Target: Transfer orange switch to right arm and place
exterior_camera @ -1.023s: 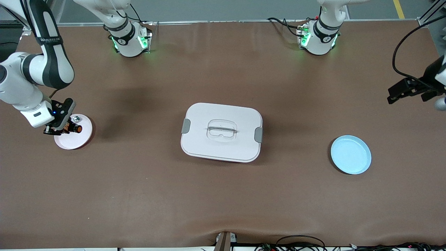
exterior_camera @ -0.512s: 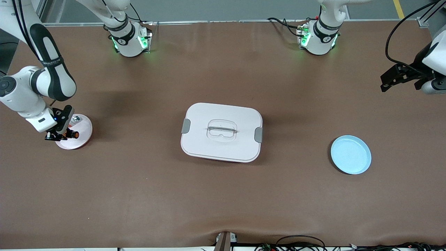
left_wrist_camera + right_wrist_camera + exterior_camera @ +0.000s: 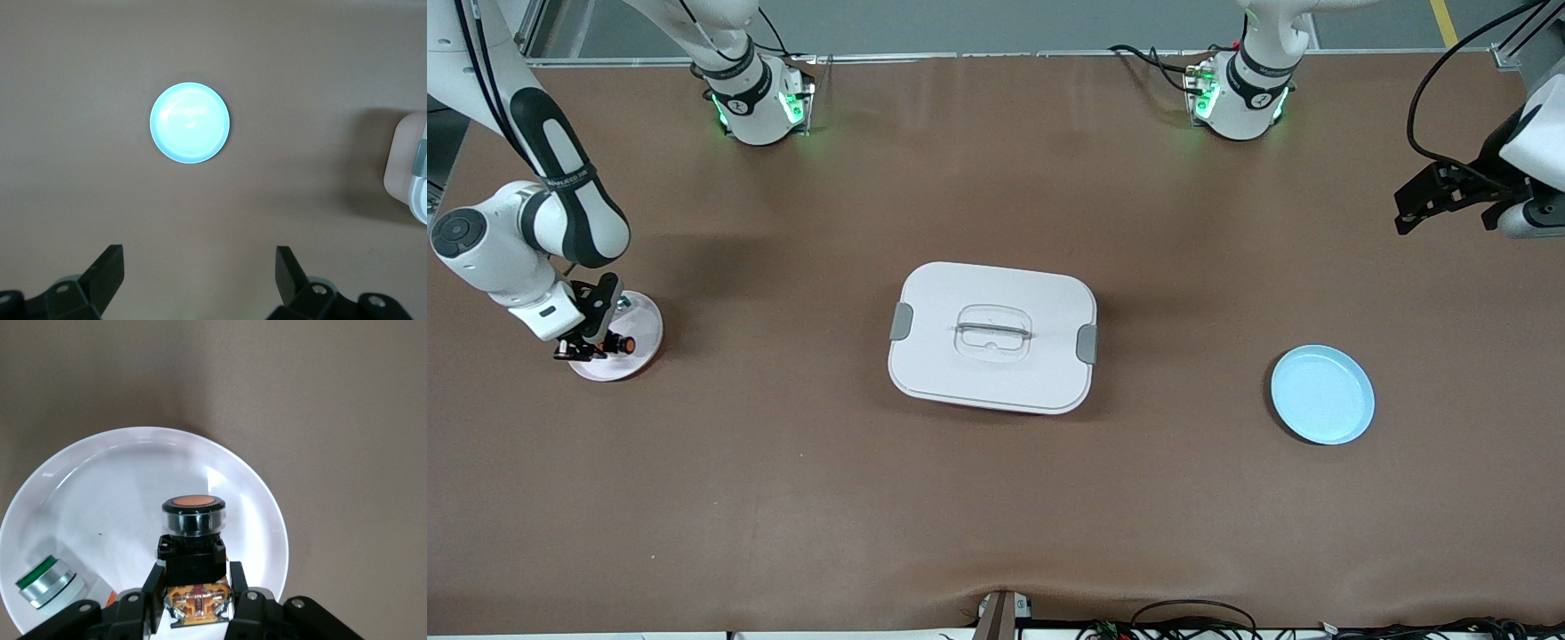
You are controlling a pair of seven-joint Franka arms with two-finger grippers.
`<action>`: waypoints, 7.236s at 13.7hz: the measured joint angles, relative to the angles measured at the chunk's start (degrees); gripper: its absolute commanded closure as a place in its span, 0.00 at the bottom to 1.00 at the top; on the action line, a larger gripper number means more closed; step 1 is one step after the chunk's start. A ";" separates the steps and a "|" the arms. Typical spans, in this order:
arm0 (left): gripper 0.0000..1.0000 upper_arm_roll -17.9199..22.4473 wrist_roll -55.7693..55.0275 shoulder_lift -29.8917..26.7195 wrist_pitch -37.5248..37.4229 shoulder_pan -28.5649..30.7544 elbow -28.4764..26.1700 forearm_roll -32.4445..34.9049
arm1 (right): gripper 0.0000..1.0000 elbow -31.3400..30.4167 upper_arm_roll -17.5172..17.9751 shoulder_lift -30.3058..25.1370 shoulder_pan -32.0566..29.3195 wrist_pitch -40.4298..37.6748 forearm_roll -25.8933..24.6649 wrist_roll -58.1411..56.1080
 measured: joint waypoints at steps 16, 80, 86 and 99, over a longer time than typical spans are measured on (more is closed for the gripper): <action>0.00 -0.06 0.00 1.00 2.45 -0.91 0.01 0.00 | 0.00 3.04 0.36 2.37 -1.40 -3.25 0.21 1.52; 0.00 -1.42 1.17 -1.15 -2.54 -0.22 0.02 -2.74 | 0.00 43.59 1.15 -20.80 17.61 -79.67 4.71 106.11; 0.00 -1.49 1.18 -1.15 -2.54 -0.23 -0.04 -2.74 | 0.00 41.66 0.29 -23.07 18.73 -78.76 4.72 107.55; 0.00 -1.53 1.18 -0.91 -2.12 -0.24 -0.07 -2.75 | 0.00 35.75 -1.12 -27.99 17.94 -76.30 7.79 108.33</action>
